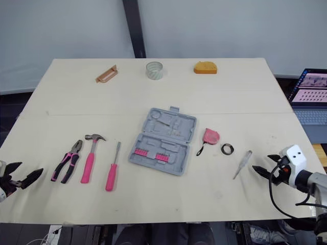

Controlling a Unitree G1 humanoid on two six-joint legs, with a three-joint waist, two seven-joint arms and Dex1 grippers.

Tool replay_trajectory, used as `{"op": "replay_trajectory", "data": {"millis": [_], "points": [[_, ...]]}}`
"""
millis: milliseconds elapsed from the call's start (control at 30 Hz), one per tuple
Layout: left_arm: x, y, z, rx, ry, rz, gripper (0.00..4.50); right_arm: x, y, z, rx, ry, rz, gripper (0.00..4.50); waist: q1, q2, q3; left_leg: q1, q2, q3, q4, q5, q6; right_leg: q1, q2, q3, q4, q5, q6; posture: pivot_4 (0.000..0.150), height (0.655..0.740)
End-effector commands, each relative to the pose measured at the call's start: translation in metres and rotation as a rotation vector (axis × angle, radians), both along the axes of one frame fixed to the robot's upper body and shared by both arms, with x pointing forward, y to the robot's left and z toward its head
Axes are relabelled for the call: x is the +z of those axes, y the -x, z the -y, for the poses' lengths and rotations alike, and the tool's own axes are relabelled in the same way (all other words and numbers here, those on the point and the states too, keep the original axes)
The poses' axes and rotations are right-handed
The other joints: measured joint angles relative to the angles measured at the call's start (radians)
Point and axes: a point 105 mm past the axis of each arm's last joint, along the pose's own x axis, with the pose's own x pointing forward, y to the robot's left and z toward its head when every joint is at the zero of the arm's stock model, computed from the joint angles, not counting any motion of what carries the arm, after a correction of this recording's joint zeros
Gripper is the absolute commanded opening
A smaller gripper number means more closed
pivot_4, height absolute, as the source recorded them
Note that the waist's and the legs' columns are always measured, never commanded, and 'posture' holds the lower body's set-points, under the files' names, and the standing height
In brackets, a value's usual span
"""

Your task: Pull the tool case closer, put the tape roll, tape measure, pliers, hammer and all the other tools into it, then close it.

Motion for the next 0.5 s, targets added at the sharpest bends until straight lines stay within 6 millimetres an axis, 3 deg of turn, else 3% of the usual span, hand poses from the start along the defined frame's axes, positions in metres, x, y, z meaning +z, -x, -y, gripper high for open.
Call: {"op": "replay_trajectory", "data": {"millis": [33,500], "points": [[0.0094,-0.0005,-0.003,0.011,-0.013,0.036,4.5,0.0095,-0.0042,-0.0005,0.001,0.002,0.039,4.47,0.0,0.0,0.0,0.0,0.0,0.0,0.0,0.0,0.0,0.0,0.0,0.0,0.0,0.0,0.0,0.15,0.74],[0.0119,-0.0014,-0.0053,0.028,-0.009,0.047,4.5,0.0106,-0.0058,0.0005,-0.01,-0.003,0.049,4.47,-0.005,0.0,0.0,0.0,0.0,0.0,0.0,0.0,0.0,0.0,0.0,0.0,0.0,0.0,0.0,0.15,0.74]]}}
